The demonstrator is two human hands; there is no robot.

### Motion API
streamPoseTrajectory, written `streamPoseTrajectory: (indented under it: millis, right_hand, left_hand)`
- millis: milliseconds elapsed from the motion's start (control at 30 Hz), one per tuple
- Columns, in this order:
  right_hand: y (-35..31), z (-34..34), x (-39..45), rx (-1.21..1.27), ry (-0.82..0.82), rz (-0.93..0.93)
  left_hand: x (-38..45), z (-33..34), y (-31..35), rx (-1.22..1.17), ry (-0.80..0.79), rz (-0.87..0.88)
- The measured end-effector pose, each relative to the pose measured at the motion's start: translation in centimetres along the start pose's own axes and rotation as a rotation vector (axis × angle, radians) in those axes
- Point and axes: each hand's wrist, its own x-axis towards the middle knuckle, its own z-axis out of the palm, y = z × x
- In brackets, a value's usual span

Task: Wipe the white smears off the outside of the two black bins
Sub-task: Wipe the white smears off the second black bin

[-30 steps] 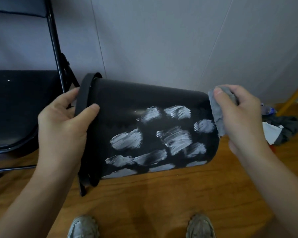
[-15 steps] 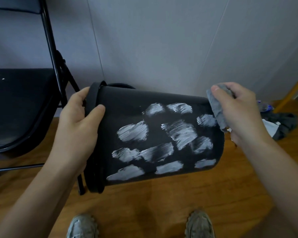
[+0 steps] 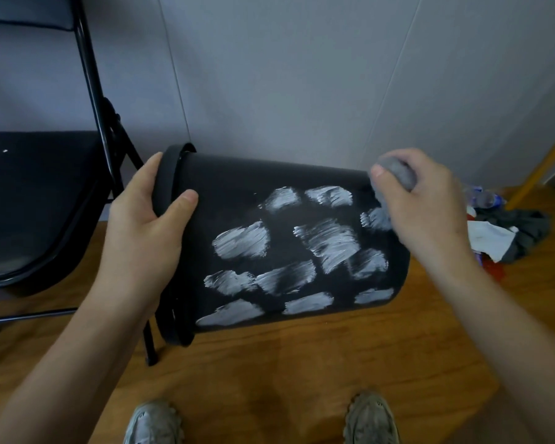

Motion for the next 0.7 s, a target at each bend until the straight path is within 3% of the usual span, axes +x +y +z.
streamPoseTrajectory:
  millis: [100, 233, 367, 467, 700]
  right_hand:
    - [-0.4, 0.8, -0.7, -0.237, 0.018, -0.244]
    - [-0.9, 1.7, -0.8, -0.195, -0.116, -0.367]
    - [-2.2, 2.8, -2.4, -0.073, -0.154, -0.491]
    - [-2.8, 3.3, -3.7, -0.129, -0.187, -0.657]
    - [-2.2, 3.3, -2.1, -0.093, -0.082, -0.429]
  left_hand:
    - [-0.4, 0.2, 0.1, -0.002, -0.008, 0.02]
    - [-0.9, 0.5, 0.1, -0.012, 0.012, 0.013]
    - [-1.4, 0.8, 0.3, 0.017, -0.008, 0.039]
    - [-1.6, 0.7, 0.1, 0.029, 0.002, 0.061]
    - [-2.2, 0.4, -0.4, 0.068, 0.046, 0.107]
